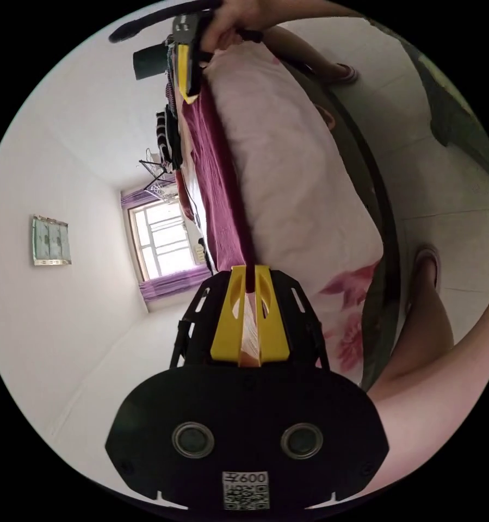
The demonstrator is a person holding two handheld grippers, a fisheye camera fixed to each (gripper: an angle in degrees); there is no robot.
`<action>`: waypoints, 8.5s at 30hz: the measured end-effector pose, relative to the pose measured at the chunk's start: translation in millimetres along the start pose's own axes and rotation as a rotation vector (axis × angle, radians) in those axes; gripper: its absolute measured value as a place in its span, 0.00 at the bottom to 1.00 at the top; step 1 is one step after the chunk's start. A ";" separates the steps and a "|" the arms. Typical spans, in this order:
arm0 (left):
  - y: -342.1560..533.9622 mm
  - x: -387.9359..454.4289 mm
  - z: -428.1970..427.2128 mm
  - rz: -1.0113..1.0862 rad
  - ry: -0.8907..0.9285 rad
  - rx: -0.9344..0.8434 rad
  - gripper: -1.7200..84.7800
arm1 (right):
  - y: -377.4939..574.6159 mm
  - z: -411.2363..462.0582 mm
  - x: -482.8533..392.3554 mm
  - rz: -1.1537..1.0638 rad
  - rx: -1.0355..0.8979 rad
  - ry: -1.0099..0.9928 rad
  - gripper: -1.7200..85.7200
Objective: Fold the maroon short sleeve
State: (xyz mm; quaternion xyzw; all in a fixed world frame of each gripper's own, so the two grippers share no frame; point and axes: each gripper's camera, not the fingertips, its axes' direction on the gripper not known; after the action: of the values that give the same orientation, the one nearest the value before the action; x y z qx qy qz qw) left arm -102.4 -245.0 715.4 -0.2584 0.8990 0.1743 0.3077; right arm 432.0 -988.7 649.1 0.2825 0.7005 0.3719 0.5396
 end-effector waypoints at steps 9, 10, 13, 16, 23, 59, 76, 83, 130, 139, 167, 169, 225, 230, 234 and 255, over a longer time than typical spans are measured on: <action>-17.3 22.6 -9.8 -0.053 -0.008 -0.042 0.06 | -23.2 16.7 216.0 0.322 0.113 -0.273 0.01; -17.0 23.6 -9.7 -0.060 -0.005 -0.042 0.06 | -41.4 41.2 233.6 0.287 0.078 -0.486 0.01; -11.9 29.1 -8.1 -0.089 0.011 -0.043 0.05 | -88.9 136.9 258.7 0.235 -0.245 -0.816 0.01; -6.3 37.5 -6.1 -0.094 0.000 -0.043 0.05 | -104.9 215.8 282.6 0.273 -0.499 -0.792 0.01; 16.9 55.0 -7.0 -0.321 -0.094 -0.152 0.04 | -94.1 289.7 341.0 0.299 -0.651 -0.789 0.01; -3.3 -73.3 271.5 -1.258 0.881 0.329 0.02 | -148.6 478.4 464.9 0.539 -0.786 -0.973 0.01; 14.1 -70.9 264.9 -1.283 0.742 0.467 0.04 | -223.2 190.8 286.0 0.094 0.051 -0.106 0.01; 140.4 -55.8 160.9 -0.973 0.207 0.267 0.10 | -171.5 -17.7 160.5 -0.448 0.422 -0.300 0.02; 75.2 -79.0 107.4 -0.260 0.065 -0.056 0.05 | -195.6 -119.9 -222.3 -0.801 -0.178 -0.266 0.01; 105.3 -54.4 73.3 -0.367 0.135 -0.054 0.05 | -122.7 -154.9 -124.6 -1.119 -0.218 -0.034 0.01; 139.5 0.5 103.3 -0.510 -0.114 0.135 0.05 | -50.7 -93.5 46.3 -0.982 0.195 0.137 0.01; 142.7 14.2 93.2 -0.524 -0.207 0.145 0.05 | -43.5 -89.3 56.0 -0.976 0.215 0.147 0.01; 4.3 -774.2 47.0 -0.251 0.625 0.203 0.06 | -545.2 288.2 686.7 -1.234 -0.857 -0.513 0.01; -77.4 -860.5 108.1 -0.308 0.559 0.155 0.06 | -559.9 408.9 800.4 -1.273 -0.725 -0.425 0.01; -160.9 -951.9 211.2 -0.441 0.585 0.074 0.05 | -575.7 524.6 876.8 -1.242 -0.729 -0.417 0.01; -374.6 -833.6 273.6 -0.392 0.560 0.060 0.05 | -253.0 692.7 904.4 -1.215 -0.736 -0.197 0.01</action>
State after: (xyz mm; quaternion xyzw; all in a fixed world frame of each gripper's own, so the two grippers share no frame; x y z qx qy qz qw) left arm 802.9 -119.6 988.6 -0.4551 0.8864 0.0076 0.0843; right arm 869.3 -260.8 -151.2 -0.3254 0.5112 0.1905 0.7724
